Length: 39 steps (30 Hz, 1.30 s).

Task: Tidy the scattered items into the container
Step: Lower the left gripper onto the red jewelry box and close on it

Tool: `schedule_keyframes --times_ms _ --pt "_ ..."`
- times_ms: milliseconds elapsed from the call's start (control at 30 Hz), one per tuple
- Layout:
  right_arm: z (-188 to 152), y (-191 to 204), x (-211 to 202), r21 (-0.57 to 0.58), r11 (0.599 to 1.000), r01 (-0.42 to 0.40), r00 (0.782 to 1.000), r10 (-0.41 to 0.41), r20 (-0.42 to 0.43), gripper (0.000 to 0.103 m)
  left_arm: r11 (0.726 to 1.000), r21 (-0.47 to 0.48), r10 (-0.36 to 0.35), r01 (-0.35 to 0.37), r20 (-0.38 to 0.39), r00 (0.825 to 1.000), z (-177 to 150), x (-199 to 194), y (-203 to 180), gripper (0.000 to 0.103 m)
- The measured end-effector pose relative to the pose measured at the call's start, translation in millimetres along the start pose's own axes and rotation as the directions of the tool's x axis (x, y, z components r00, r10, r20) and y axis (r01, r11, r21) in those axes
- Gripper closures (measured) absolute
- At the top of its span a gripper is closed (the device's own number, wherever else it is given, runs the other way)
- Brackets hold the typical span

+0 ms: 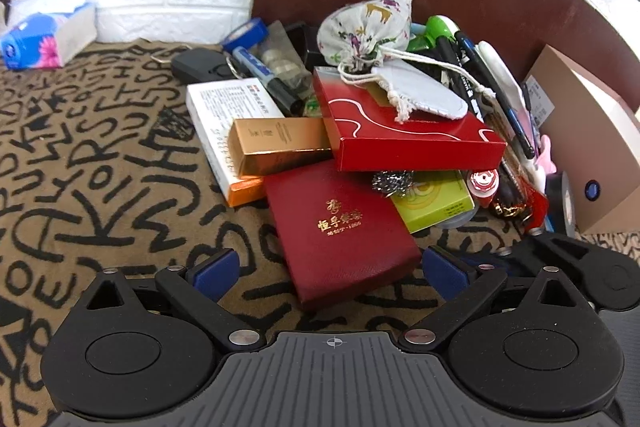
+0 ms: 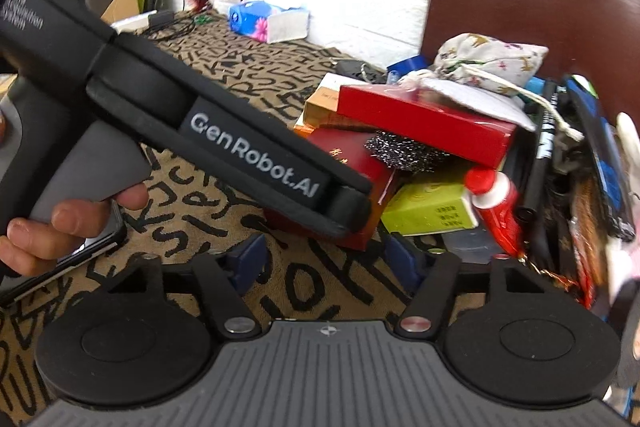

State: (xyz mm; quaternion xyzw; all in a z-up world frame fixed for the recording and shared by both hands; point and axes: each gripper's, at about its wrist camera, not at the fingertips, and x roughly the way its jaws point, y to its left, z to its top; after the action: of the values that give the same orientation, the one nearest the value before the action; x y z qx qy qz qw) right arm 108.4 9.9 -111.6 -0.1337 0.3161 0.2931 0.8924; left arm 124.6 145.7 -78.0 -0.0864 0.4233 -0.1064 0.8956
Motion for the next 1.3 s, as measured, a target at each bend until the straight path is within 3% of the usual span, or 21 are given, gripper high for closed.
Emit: schedule_keyframes --times_ms 267,467,600,1300 --pt "3.0 0.9 7.9 -0.043 0.999 -0.001 1.000 0.002 0.022 0.042 0.999 0.028 -0.028 0.029 -0.050 0.998 -0.5 16.2 -2.6 0.010" --pt "7.2 -5.3 11.2 -0.007 1.000 0.000 1.000 0.000 0.001 0.053 0.998 0.054 -0.012 0.016 -0.067 0.998 2.8 15.5 -6.8 0.020" --pt "7.9 -7.5 8.4 0.025 1.000 0.012 1.000 -0.011 -0.013 0.062 0.998 0.066 0.010 -0.006 -0.069 0.998 0.9 13.0 -11.3 0.022" --pt "-5.1 -3.6 -26.9 0.045 0.999 0.025 1.000 -0.025 0.002 0.061 0.997 0.068 0.025 -0.020 -0.075 0.997 -13.6 -6.9 -39.3 0.022"
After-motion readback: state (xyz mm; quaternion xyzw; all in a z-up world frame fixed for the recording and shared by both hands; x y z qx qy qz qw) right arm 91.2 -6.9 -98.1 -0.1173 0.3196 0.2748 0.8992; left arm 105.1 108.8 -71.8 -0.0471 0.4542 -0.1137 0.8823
